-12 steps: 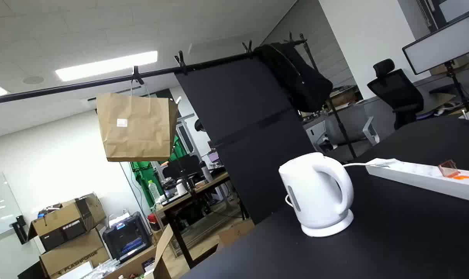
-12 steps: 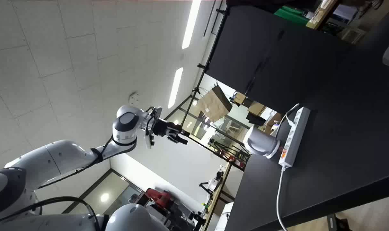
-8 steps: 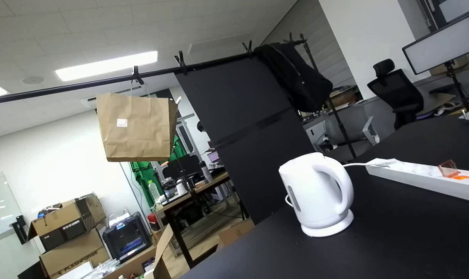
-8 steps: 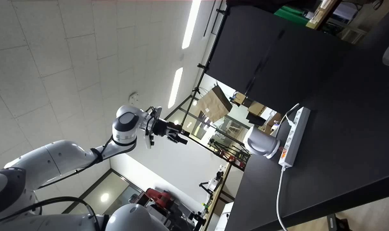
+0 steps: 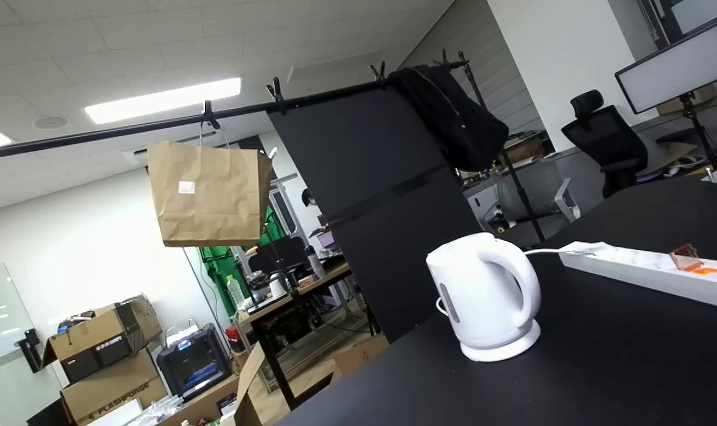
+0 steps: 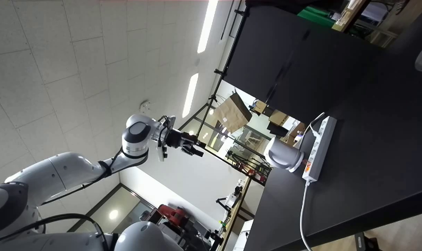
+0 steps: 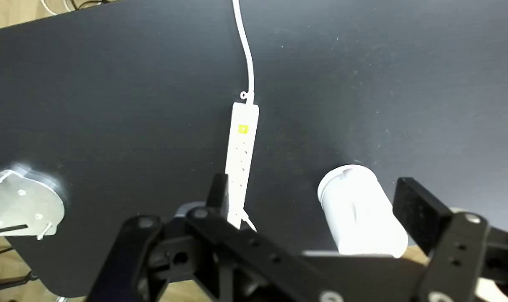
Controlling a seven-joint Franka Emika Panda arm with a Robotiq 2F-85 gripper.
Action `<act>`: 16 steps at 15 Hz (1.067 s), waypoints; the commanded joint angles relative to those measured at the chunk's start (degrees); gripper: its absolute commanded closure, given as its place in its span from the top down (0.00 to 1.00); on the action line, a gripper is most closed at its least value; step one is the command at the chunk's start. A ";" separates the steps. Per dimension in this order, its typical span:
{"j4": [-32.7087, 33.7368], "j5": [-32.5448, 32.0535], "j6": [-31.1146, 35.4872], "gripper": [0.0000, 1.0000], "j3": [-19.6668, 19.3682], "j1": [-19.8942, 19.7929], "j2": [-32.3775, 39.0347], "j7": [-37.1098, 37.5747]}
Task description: Turn off the extension cable
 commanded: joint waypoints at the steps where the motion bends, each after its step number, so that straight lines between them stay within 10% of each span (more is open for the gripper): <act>1: 1.47 -0.90 3.46 1.00 -1.72 -0.29 3.23 -2.79; 6: 6.05 -0.54 13.78 1.00 -5.65 -1.95 14.51 -6.30; 7: 7.33 0.01 15.13 0.75 -6.48 -2.04 17.02 -7.01; 16: 17.53 6.27 17.58 0.17 -9.90 -1.88 36.64 -10.30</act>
